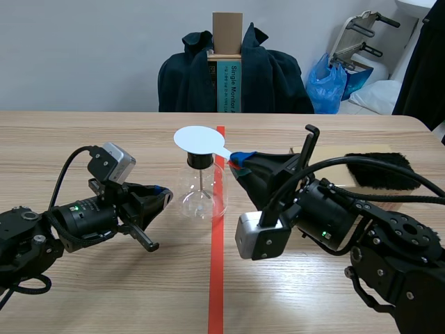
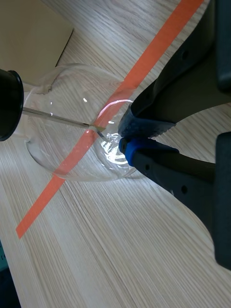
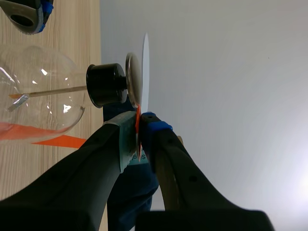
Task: Do the electroscope experiment.
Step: 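Move the plate toward and away from the electroscope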
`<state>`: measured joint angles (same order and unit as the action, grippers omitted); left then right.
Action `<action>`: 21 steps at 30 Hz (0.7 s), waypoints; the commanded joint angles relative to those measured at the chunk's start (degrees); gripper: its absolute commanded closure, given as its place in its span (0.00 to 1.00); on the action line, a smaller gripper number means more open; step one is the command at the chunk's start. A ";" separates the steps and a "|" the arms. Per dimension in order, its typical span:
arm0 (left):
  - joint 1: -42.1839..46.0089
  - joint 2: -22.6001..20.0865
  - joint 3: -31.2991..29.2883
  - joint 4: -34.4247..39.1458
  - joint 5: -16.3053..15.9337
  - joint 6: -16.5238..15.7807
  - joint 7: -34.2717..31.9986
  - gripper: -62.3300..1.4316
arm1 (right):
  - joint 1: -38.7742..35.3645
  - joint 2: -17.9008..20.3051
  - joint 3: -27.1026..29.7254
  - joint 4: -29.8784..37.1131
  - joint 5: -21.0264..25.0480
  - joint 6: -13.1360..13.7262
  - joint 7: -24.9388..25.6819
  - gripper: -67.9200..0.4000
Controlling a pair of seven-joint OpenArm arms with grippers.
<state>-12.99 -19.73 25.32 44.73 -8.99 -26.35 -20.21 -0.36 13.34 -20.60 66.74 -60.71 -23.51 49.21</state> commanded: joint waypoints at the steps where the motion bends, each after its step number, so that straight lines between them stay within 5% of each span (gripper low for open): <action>1: -0.31 -0.31 -0.59 1.29 -0.35 0.07 -1.01 0.93 | 0.81 0.44 0.61 0.90 -0.31 -0.63 -1.14 0.98; 14: -0.31 -0.31 -0.59 1.29 -0.35 0.07 -1.01 0.93 | 0.83 0.46 0.61 0.90 -0.63 -0.63 -16.02 0.98; 21: -0.31 -0.31 -0.59 1.29 -0.35 0.07 -1.01 0.93 | 0.83 0.46 0.66 0.90 -0.66 -0.66 -19.56 0.98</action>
<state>-12.99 -19.73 25.32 44.73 -8.99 -26.35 -20.21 -0.36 13.34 -20.60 66.74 -61.95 -23.49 29.45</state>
